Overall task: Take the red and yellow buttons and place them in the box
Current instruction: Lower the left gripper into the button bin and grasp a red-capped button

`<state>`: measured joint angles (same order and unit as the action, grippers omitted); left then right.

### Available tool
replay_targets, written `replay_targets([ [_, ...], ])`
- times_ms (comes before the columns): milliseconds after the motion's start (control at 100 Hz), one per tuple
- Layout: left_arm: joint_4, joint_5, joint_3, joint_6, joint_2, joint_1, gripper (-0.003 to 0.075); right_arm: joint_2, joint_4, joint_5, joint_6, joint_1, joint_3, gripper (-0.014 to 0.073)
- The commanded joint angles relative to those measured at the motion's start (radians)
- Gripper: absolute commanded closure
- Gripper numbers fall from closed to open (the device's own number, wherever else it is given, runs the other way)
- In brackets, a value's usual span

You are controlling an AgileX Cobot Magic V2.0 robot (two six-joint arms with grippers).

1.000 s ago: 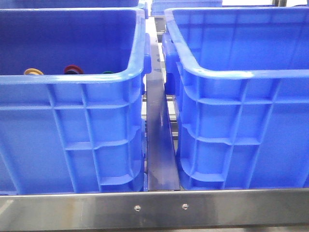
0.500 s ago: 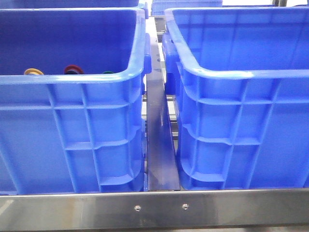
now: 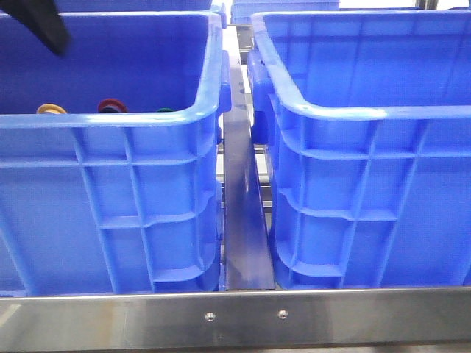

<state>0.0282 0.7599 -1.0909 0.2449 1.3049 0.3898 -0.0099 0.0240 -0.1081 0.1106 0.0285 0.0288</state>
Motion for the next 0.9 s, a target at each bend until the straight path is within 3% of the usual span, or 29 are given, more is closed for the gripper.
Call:
replay_targets([
  [0, 0.090, -0.071, -0.064, 0.103, 0.042, 0.045, 0.0109, -0.027, -0.011, -0.084, -0.004, 0.000, -0.013, 0.0661],
  [160, 0.192, -0.071, -0.150, 0.207, 0.155, 0.078, 0.0111, -0.027, -0.011, -0.084, -0.004, 0.000, -0.013, 0.0661],
  [450, 0.232, -0.071, -0.253, 0.232, 0.294, 0.080, 0.0111, -0.027, -0.011, -0.084, -0.004, 0.000, -0.013, 0.0661],
  [890, 0.368, -0.095, -0.292, 0.338, 0.411, 0.080, 0.0111, -0.027, -0.011, -0.084, -0.004, 0.000, -0.013, 0.0661],
])
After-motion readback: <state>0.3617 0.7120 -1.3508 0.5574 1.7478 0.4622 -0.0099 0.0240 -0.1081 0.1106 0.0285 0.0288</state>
